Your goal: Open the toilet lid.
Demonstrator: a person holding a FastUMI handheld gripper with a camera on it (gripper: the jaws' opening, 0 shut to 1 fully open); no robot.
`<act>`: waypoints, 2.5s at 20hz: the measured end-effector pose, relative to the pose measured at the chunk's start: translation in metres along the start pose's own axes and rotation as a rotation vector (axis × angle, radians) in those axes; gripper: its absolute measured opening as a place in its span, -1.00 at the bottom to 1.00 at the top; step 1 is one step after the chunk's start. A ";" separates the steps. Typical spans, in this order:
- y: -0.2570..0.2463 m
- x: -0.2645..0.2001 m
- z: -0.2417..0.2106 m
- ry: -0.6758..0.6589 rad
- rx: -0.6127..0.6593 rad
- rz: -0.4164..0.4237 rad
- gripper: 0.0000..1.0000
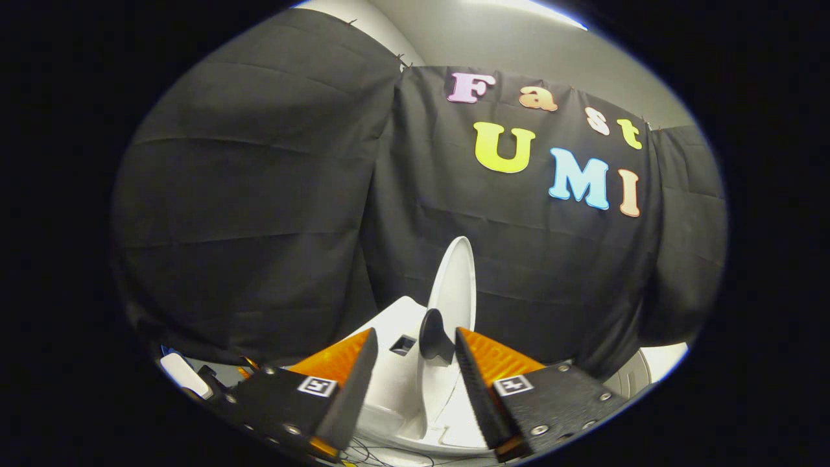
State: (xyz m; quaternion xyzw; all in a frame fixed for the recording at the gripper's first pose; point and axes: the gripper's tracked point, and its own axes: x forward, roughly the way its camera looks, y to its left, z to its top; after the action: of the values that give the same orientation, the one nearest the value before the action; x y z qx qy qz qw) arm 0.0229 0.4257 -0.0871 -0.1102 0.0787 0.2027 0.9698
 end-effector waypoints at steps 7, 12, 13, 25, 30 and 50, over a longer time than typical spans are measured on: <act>-0.031 -0.066 0.034 -0.178 0.182 0.049 0.90; -0.086 -0.095 0.035 -0.223 0.250 0.008 0.90; -0.097 -0.100 0.035 -0.230 0.264 -0.001 0.90; -0.298 -0.129 -0.001 -0.280 0.362 -0.266 0.91; -0.376 -0.149 -0.015 -0.274 0.312 -0.359 0.91; -0.455 -0.237 -0.024 -0.262 0.175 -0.515 0.91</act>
State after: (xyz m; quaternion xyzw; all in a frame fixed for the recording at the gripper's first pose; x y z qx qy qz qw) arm -0.0072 -0.0758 0.0193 -0.0154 -0.0607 -0.0452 0.9970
